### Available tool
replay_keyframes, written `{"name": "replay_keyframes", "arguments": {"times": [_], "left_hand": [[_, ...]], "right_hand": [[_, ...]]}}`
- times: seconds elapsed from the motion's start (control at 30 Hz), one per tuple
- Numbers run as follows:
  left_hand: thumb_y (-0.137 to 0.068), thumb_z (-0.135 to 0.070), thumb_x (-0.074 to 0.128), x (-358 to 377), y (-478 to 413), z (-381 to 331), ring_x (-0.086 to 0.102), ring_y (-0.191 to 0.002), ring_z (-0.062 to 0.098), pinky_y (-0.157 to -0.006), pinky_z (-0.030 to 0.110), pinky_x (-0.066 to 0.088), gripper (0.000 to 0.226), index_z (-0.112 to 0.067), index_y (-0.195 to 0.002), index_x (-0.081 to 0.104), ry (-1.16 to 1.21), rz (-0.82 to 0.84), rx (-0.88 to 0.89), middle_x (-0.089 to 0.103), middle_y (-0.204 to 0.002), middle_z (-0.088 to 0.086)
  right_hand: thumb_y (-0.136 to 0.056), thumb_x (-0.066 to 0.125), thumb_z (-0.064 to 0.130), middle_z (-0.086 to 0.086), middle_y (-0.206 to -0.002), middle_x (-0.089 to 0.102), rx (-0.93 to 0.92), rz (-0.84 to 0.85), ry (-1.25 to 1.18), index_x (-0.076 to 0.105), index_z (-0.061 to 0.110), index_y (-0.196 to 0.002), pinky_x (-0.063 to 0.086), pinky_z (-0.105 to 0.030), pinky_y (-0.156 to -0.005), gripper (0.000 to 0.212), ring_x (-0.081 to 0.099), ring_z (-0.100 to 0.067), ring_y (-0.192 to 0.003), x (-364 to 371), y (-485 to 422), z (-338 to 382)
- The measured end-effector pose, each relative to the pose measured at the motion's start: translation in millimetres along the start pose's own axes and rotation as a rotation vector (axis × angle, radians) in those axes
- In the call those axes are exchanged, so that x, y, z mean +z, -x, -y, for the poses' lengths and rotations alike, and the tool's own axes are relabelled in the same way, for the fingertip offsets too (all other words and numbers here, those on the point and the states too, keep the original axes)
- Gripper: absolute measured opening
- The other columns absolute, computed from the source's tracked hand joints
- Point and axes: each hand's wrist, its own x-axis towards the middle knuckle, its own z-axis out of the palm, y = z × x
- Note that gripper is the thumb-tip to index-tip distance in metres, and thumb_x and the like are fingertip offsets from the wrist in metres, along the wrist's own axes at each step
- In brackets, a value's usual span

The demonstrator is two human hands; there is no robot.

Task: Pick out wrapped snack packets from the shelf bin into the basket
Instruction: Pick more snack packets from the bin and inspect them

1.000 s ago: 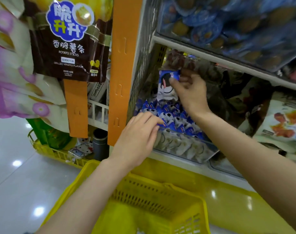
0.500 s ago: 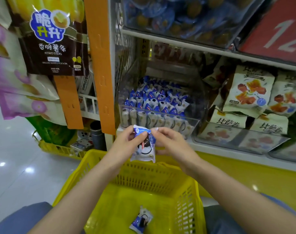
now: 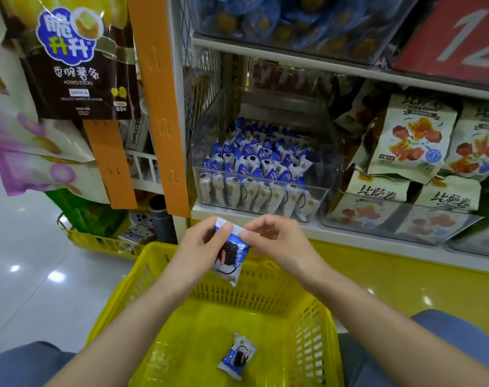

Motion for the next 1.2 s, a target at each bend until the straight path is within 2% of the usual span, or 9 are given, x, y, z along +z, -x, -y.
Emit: {"name": "replay_keyframes", "arguments": {"times": [0.23, 0.4, 0.53, 0.67, 0.8, 0.93, 1.03, 1.1, 1.2], "left_hand": [[-0.095, -0.025, 0.048, 1.0, 3.8, 6.4, 0.066, -0.067, 0.006, -0.051, 0.015, 0.048, 0.023, -0.016, -0.08, 0.063, 0.052, -0.03, -0.06, 0.068, -0.068, -0.004], [-0.083, -0.028, 0.065, -1.9, 3.9, 3.0, 0.069, -0.072, 0.007, -0.057, 0.019, 0.053, 0.022, -0.018, -0.102, 0.061, 0.161, 0.025, -0.208, 0.072, -0.083, -0.004], [-0.077, -0.022, 0.069, -4.3, 2.4, 0.9, 0.068, -0.07, 0.01, -0.058, 0.021, 0.055, 0.027, -0.014, -0.101, 0.062, 0.242, -0.069, -0.191, 0.073, -0.089, 0.001], [-0.081, -0.021, 0.067, -10.7, -0.4, 0.3, 0.068, -0.072, 0.009, -0.059, 0.018, 0.053, 0.019, -0.015, -0.098, 0.064, 0.115, -0.149, -0.052, 0.073, -0.087, 0.0], [-0.085, -0.025, 0.061, -10.2, -0.2, 0.9, 0.068, -0.073, 0.01, -0.062, 0.02, 0.054, 0.013, -0.016, -0.092, 0.066, 0.148, -0.142, -0.029, 0.073, -0.082, -0.002], [-0.091, -0.023, 0.054, -11.6, -1.6, 1.2, 0.066, -0.074, 0.011, -0.065, 0.022, 0.054, 0.017, -0.011, -0.084, 0.064, 0.216, -0.196, -0.033, 0.071, -0.082, 0.004], [-0.091, -0.018, 0.055, -13.5, -2.5, 2.5, 0.063, -0.069, 0.012, -0.065, 0.023, 0.052, 0.017, -0.013, -0.077, 0.061, -0.013, -0.262, 0.091, 0.068, -0.073, 0.001], [-0.09, -0.019, 0.057, -13.6, 0.3, 4.2, 0.058, -0.064, 0.005, -0.06, 0.015, 0.044, 0.018, -0.021, -0.072, 0.058, -0.266, -0.261, 0.224, 0.063, -0.067, -0.006], [-0.089, -0.023, 0.058, -9.0, 6.8, 8.8, 0.056, -0.066, 0.0, -0.055, 0.01, 0.038, 0.017, -0.029, -0.073, 0.055, -0.464, -0.144, 0.359, 0.06, -0.067, -0.012]], "right_hand": [[-0.087, 0.062, 0.02, 0.014, -0.074, 0.059, -0.302, -0.024, 0.459, 0.056, 0.027, -0.082, 0.048, -0.019, -0.068, 0.011, 0.057, -0.002, -0.076, 3.8, 3.0, -8.7], [-0.087, 0.061, 0.008, 0.002, -0.076, 0.061, -0.15, -0.176, 0.084, 0.053, 0.022, -0.075, 0.055, -0.02, -0.057, 0.02, 0.061, -0.008, -0.07, -0.4, -9.2, -8.6], [-0.092, 0.054, 0.008, -0.012, -0.09, 0.063, 0.096, -0.181, -0.295, 0.052, 0.011, -0.084, 0.056, -0.019, -0.061, 0.009, 0.065, -0.006, -0.069, -5.5, -11.9, -5.3], [-0.092, 0.054, 0.022, -0.013, -0.105, 0.064, 0.133, -0.05, -0.174, 0.049, 0.013, -0.105, 0.058, -0.023, -0.068, 0.017, 0.064, -0.013, -0.087, -5.9, -6.9, -4.4], [-0.091, 0.055, 0.023, -0.01, -0.098, 0.069, 0.113, 0.014, -0.095, 0.058, 0.008, -0.103, 0.054, -0.018, -0.061, 0.019, 0.065, -0.011, -0.072, -7.9, -5.0, 0.3], [-0.092, 0.055, 0.022, -0.012, -0.092, 0.072, 0.232, 0.112, -0.211, 0.055, 0.007, -0.104, 0.057, -0.023, -0.067, 0.019, 0.068, -0.016, -0.07, -8.3, -4.1, -0.8], [-0.088, 0.061, 0.026, -0.004, -0.11, 0.064, 0.187, 0.136, 0.104, 0.046, 0.016, -0.113, 0.053, -0.03, -0.085, 0.03, 0.064, -0.014, -0.093, -5.0, -2.3, -8.4], [-0.085, 0.063, 0.033, 0.009, -0.121, 0.052, 0.004, 0.062, 0.409, 0.042, 0.024, -0.121, 0.044, -0.023, -0.093, 0.043, 0.053, -0.004, -0.107, -0.6, 0.1, -14.8], [-0.086, 0.059, 0.04, 0.016, -0.113, 0.057, -0.214, 0.014, 0.444, 0.05, 0.028, -0.117, 0.045, -0.02, -0.091, 0.034, 0.053, 0.004, -0.104, 7.6, 3.9, -16.6]]}}
